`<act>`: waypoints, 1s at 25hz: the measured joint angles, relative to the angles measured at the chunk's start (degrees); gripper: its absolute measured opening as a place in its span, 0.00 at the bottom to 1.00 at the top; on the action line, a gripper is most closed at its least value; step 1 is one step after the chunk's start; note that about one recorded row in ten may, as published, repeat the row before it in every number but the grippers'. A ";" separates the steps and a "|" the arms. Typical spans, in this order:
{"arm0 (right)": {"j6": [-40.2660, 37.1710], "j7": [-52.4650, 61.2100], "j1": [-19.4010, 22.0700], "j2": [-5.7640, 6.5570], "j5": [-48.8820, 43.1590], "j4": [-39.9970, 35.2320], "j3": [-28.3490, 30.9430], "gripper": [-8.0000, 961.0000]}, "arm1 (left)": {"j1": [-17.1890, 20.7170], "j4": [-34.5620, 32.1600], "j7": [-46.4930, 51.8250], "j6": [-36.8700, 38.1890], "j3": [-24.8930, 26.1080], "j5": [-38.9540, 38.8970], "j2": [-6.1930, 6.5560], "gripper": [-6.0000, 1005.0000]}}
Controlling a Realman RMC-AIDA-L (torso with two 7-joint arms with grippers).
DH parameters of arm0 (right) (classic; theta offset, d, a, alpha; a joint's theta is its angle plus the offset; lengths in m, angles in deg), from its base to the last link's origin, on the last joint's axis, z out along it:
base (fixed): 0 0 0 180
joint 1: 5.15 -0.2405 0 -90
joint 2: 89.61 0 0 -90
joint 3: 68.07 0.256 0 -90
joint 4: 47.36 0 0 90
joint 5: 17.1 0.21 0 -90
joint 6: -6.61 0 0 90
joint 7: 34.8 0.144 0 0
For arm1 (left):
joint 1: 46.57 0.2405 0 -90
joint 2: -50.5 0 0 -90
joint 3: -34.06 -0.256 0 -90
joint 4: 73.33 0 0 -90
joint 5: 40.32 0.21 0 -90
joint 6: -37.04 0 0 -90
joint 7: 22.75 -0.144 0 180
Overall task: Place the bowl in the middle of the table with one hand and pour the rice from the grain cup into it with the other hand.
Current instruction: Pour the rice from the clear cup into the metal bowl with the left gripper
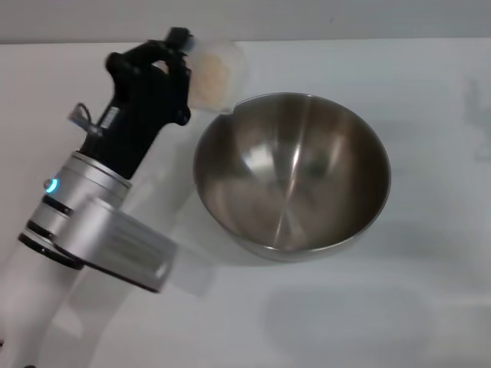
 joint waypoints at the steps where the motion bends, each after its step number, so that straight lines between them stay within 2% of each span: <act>1: 0.00 0.00 -0.12 0.00 0.00 0.09 0.08 0.44 | -0.01 0.09 -3.64 -0.01 0.00 1.18 0.00 0.04; 8: 0.11 -0.09 -0.86 0.22 0.01 0.39 0.09 0.44 | -0.02 1.20 -28.29 -4.66 0.00 7.45 -0.02 0.04; 13: 1.03 -0.12 -1.22 0.44 0.02 0.41 0.08 0.44 | 0.33 1.82 -40.91 -7.73 0.00 9.30 -0.02 0.04; 17: 1.71 -0.12 -1.36 0.54 0.10 0.41 0.14 0.44 | 0.45 1.74 -47.61 -8.20 0.11 9.34 -0.02 0.04; 25: 2.31 -0.12 -1.88 0.65 0.04 0.58 1.03 0.44 | 0.84 1.87 -52.06 -6.53 0.00 9.39 -0.02 0.04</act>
